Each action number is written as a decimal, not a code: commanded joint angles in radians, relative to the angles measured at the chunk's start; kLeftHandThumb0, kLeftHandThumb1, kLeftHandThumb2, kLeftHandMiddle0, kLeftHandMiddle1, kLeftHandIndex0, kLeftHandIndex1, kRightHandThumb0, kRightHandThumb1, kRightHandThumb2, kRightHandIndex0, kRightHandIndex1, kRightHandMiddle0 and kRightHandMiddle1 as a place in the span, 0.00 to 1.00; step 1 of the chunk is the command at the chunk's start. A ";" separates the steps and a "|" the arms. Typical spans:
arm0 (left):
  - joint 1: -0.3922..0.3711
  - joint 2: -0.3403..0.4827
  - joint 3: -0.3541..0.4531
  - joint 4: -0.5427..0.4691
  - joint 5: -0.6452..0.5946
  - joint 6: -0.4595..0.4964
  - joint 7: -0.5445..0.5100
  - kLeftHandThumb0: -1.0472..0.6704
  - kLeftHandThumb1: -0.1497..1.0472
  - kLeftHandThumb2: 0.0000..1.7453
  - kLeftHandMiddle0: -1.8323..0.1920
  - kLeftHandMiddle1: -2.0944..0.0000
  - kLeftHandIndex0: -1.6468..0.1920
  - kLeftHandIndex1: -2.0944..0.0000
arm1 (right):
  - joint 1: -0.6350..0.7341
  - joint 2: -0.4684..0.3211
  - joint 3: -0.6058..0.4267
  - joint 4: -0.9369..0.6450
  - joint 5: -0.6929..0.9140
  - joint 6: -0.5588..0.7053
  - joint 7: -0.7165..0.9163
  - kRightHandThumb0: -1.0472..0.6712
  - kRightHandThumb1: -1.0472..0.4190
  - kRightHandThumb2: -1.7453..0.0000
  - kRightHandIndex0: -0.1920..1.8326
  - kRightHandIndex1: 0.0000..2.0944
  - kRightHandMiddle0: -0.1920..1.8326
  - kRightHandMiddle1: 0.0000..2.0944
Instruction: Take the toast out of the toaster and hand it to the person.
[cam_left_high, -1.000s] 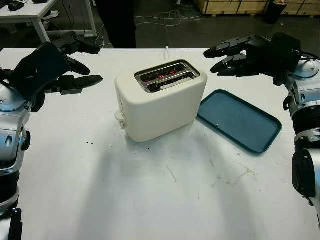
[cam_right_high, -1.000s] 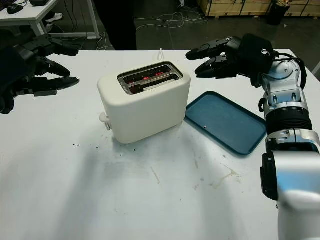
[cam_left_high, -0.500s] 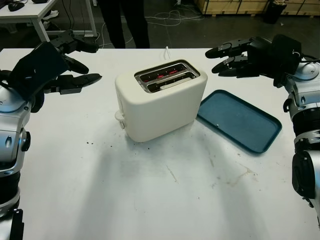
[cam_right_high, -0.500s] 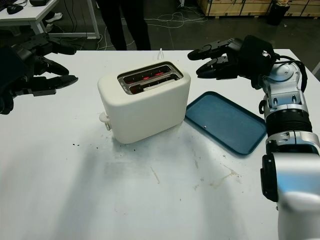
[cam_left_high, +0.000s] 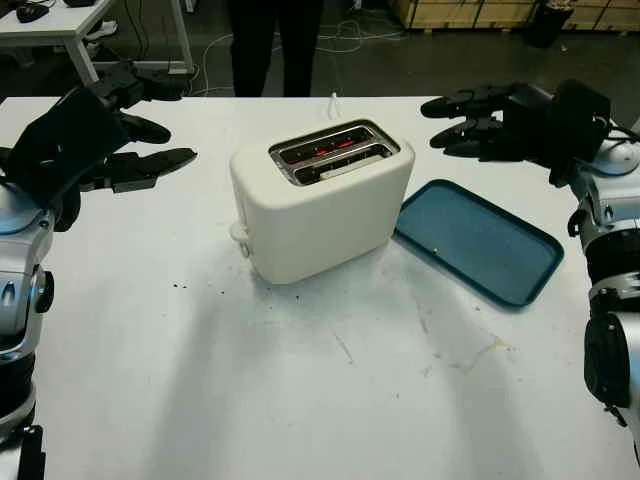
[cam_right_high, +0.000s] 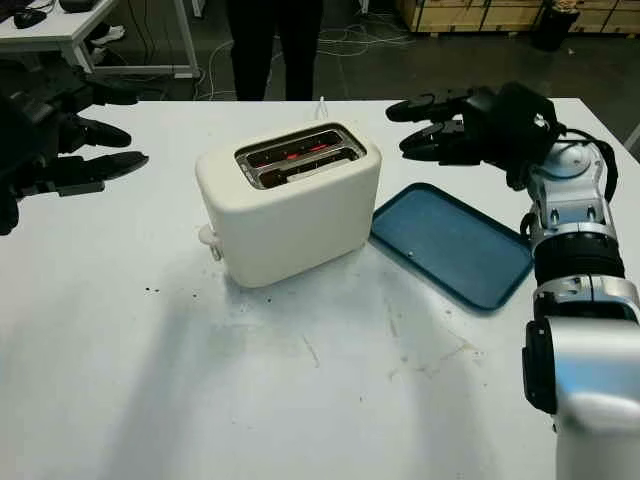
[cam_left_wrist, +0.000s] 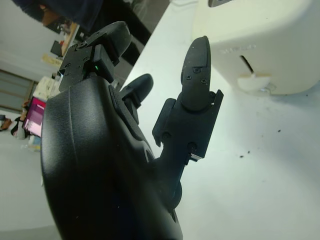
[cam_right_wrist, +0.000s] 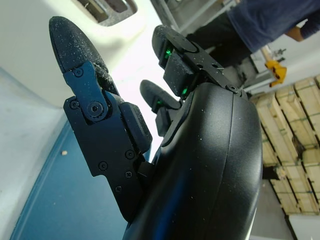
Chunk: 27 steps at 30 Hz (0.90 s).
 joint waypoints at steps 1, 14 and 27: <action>0.010 0.005 0.009 -0.015 -0.002 0.001 0.001 0.41 0.82 0.15 0.91 0.54 0.90 0.64 | 0.010 0.000 -0.010 -0.025 0.019 -0.011 -0.008 0.11 0.16 1.00 0.26 0.30 0.39 0.00; 0.010 0.000 0.010 -0.015 -0.003 0.007 0.005 0.42 0.84 0.13 0.91 0.54 0.89 0.64 | 0.014 0.001 -0.011 -0.036 0.022 0.004 -0.008 0.11 0.17 1.00 0.27 0.27 0.39 0.00; 0.006 0.003 -0.001 -0.005 0.003 -0.003 0.003 0.41 0.85 0.11 0.91 0.52 0.89 0.63 | 0.008 0.002 0.002 -0.034 0.010 -0.005 -0.027 0.10 0.17 1.00 0.29 0.26 0.40 0.01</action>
